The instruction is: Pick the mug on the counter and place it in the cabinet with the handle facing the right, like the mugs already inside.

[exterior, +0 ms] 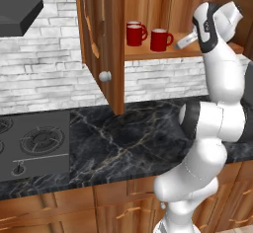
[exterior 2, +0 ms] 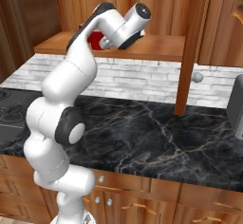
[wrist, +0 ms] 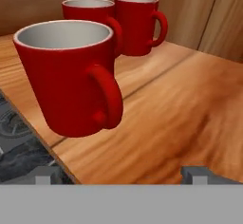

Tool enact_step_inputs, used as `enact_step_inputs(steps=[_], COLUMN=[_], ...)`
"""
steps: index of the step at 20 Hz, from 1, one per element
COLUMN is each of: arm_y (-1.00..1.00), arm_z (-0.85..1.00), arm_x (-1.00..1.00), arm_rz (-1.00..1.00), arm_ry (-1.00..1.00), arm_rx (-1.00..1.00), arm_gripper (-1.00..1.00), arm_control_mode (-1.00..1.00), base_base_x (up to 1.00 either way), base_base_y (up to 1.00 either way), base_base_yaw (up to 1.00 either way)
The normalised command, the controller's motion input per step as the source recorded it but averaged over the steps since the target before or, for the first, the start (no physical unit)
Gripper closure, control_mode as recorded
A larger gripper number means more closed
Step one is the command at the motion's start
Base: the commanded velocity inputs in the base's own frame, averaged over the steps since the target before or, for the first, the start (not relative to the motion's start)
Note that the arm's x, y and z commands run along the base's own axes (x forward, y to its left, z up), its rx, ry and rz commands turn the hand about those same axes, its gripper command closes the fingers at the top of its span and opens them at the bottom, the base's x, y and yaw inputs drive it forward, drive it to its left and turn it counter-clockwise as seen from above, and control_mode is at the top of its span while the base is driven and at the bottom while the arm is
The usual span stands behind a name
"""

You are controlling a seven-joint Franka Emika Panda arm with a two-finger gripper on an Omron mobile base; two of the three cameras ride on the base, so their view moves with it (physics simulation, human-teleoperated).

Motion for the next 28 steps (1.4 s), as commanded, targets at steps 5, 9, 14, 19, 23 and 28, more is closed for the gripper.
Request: enact_step_inputs(steps=[5, 9, 14, 19, 23, 28], arm_y=[0.02, 0.0, 0.0, 0.0, 0.06, 0.13], arm_z=[0.02, 0.05, 0.0, -0.16, -0.82, -1.0], arm_x=[-0.31, -0.39, -0.72, -0.68, -0.51, -0.41], arm_rz=[-0.13, -0.14, -0.15, -0.2, -0.1, -0.02], arm_ry=[-0.06, 0.0, 0.06, 0.14, 0.22, 0.14], arm_rx=[0.0, -0.02, 0.0, 0.0, 0.0, -0.07], arm_gripper=[-1.0, -1.0, -1.0, -1.0, -1.0, -1.0], arm_control_mode=[-1.0, -1.0, -1.0, -1.0, -1.0, -1.0], base_base_x=[0.0, 0.0, 0.0, 0.0, 0.0, 0.0], base_base_y=[0.0, 0.0, 0.0, 0.0, 0.0, 0.0], base_base_yaw=[0.0, 0.0, 0.0, 0.0, 0.0, 0.0])
